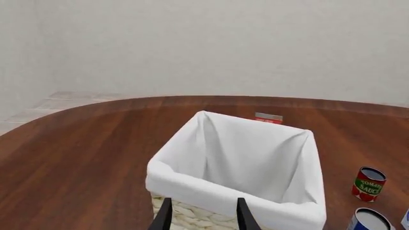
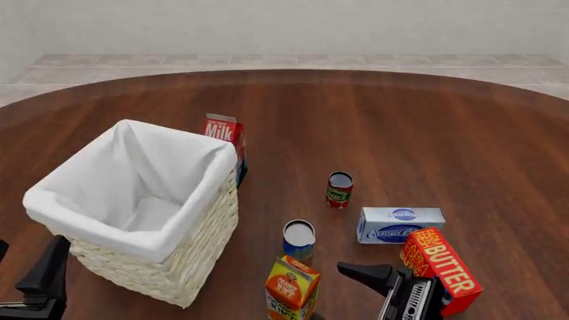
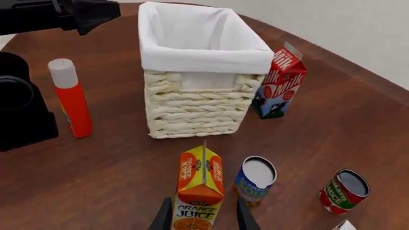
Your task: Pick up the orange juice, and put it in the basket.
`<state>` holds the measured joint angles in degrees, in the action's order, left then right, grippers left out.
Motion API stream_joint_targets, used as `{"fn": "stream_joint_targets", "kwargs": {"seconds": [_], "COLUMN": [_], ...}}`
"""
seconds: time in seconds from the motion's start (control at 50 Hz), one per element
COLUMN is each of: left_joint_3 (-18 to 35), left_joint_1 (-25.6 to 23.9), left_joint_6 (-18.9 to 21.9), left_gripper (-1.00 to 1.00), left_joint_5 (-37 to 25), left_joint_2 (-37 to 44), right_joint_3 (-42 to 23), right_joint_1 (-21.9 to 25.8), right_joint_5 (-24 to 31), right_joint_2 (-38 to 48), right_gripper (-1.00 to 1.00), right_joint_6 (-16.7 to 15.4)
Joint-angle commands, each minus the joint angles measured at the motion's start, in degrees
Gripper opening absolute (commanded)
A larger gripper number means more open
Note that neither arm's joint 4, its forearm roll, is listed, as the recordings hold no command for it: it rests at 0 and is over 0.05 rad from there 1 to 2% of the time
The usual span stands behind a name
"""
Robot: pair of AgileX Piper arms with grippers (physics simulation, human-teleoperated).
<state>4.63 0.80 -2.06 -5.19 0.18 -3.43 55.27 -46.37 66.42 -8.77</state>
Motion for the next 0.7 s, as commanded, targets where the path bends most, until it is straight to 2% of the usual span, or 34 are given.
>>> {"fn": "stream_joint_targets", "kwargs": {"seconds": [0.02, 0.32, 0.7], "left_joint_3": [0.17, 0.33, 0.72], "left_joint_1": [0.11, -0.22, -0.02], "left_joint_6": [0.1, -0.2, -0.15], "left_gripper": [1.0, 1.0, 1.0], "left_joint_5": [-0.08, -0.32, -0.5], "left_joint_2": [-0.05, -0.09, -0.12], "right_joint_3": [0.22, -0.73, -2.04], "right_joint_1": [0.39, 0.44, -0.15], "right_joint_5": [-3.75, -5.34, -10.55], "right_joint_2": [4.05, 7.96, 15.56], "right_gripper": [1.0, 1.0, 1.0], "right_joint_6": [0.59, 0.05, -0.47]}}
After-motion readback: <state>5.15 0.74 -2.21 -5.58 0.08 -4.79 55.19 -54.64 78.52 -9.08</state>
